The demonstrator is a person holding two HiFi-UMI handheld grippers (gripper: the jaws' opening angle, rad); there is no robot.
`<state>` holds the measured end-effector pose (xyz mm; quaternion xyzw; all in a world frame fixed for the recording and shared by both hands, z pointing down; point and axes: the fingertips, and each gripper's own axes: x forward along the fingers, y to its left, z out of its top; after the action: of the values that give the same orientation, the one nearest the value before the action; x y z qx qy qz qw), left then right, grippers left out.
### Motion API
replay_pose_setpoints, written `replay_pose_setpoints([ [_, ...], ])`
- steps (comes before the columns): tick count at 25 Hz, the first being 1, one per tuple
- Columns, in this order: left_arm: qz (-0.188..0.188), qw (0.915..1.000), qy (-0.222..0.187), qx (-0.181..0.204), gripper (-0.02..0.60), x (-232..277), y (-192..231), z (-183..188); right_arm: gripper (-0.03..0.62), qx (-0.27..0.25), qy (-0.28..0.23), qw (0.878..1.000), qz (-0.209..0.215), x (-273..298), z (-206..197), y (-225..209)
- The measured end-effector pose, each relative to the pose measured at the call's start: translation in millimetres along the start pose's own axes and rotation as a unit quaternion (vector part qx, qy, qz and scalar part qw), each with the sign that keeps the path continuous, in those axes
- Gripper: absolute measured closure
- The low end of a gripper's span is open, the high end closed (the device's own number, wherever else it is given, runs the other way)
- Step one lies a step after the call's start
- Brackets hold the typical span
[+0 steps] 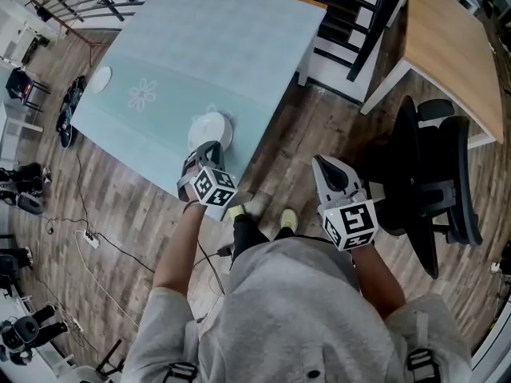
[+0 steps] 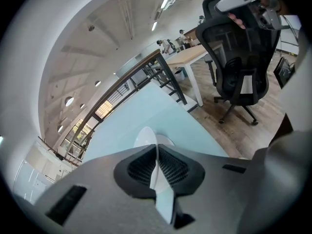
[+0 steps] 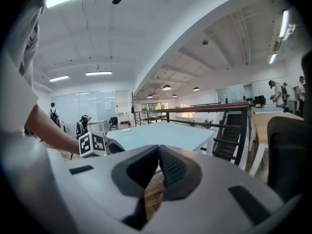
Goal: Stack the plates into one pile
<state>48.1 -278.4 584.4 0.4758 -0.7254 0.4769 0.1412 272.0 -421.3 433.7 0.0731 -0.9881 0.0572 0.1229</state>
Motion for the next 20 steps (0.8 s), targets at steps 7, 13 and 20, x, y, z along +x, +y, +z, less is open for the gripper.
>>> replay_pose_setpoints([
  [7, -0.022, 0.9996, 0.014, -0.015, 0.552, 22, -24, -4, 0.567, -0.006, 0.011, 1.0, -0.004, -14, -9, -9],
  [13, -0.037, 0.9985, 0.039, -0.014, 0.552, 39, -35, -14, 0.568, -0.008, 0.017, 1.0, -0.011, -24, -13, -14],
  [20, -0.038, 0.9979, 0.049, -0.017, 0.552, 46, -36, -21, 0.568, -0.01, 0.023, 1.0, -0.017, -31, -16, -18],
])
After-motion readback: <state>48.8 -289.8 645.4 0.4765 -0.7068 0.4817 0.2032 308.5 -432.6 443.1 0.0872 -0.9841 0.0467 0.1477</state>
